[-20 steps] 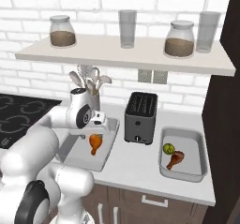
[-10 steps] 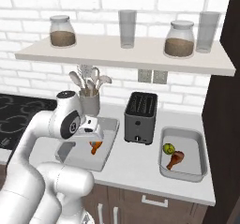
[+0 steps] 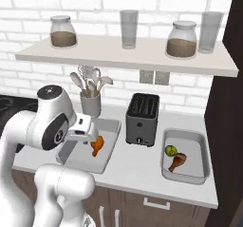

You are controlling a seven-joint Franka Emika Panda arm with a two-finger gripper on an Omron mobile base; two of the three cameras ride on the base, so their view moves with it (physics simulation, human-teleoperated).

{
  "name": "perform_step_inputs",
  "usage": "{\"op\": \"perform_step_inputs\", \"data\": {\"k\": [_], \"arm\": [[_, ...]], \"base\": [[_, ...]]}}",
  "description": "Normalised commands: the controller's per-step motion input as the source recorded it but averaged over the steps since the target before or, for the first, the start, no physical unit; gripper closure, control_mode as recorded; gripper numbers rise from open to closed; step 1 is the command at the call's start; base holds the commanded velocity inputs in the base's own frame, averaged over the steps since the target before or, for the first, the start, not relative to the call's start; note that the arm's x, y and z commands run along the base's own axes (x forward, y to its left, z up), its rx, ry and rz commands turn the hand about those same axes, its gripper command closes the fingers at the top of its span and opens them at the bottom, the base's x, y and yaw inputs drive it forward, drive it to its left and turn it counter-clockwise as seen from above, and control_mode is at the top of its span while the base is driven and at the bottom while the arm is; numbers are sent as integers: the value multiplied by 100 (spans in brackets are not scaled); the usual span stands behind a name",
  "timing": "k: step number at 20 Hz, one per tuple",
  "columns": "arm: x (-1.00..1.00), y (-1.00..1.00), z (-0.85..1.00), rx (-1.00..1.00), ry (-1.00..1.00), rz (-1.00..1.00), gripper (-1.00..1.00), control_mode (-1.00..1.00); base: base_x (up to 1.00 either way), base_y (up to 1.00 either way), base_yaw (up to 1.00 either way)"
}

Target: Place one lime and one chicken drumstick in each tupperware on the nearby counter, to pack two identical lunches.

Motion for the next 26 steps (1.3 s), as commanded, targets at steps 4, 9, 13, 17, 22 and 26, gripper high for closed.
{"op": "perform_step_inputs", "data": {"k": [4,9,13,17,22,26], "arm": [[-47,4,81,2,-32,0,-100,-100],[-82,1,17,2,-41,1,-100,-100],[-52,2,22,-3,-13,0,-100,-100],[-5,7,47,-15,7,0,-100,-100],[0,3,33,-20,42,0,-100,-100],[-17,4,-4,-11,41,-1,-100,-100]], "base": [[0,0,0],[0,0,0],[0,0,0],[0,0,0],[0,0,0],[0,0,0]]}}
